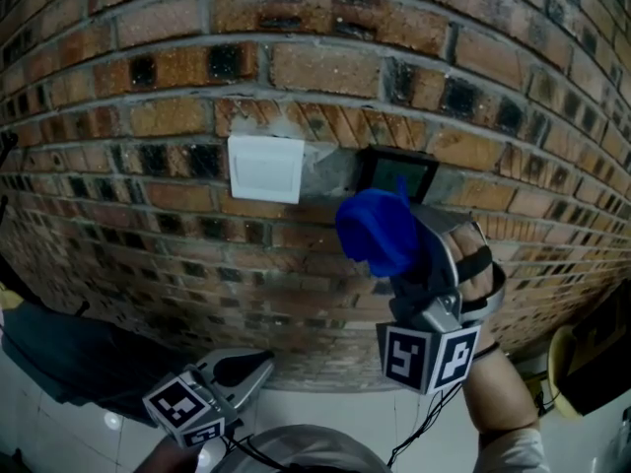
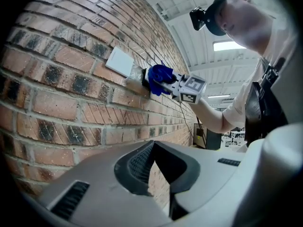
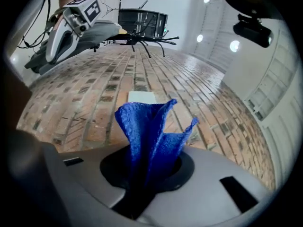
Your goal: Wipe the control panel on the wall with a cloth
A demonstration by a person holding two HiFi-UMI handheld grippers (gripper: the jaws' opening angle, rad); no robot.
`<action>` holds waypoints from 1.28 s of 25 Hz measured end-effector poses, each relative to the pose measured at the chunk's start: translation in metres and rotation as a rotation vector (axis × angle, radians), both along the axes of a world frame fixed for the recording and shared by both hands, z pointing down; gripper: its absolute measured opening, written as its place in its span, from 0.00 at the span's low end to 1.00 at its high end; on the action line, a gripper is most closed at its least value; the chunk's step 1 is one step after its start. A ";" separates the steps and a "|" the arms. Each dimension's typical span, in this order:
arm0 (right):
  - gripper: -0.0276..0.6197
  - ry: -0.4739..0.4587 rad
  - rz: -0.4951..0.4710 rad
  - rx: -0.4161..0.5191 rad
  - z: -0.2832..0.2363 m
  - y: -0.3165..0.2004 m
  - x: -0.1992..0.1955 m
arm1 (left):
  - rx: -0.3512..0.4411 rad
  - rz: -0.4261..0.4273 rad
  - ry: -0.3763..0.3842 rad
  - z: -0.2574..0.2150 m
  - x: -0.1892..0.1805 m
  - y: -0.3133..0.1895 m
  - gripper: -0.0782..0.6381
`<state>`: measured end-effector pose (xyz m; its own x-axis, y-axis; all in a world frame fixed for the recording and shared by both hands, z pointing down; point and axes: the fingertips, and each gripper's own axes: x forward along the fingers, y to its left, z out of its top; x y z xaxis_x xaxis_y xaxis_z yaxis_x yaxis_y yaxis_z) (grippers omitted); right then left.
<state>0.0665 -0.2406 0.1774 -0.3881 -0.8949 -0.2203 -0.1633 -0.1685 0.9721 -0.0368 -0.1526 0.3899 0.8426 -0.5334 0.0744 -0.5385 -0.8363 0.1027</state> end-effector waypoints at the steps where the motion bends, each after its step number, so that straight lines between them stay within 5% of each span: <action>1: 0.18 -0.007 0.000 0.025 -0.013 0.001 0.001 | 0.001 0.003 0.004 -0.001 0.001 0.000 0.10; 8: 0.18 -0.027 0.021 0.088 -0.050 -0.011 0.008 | 0.005 0.006 0.014 -0.003 0.001 0.004 0.10; 32: 0.18 0.020 0.026 -0.124 0.080 -0.031 0.007 | -0.008 0.002 -0.005 0.004 -0.002 0.005 0.10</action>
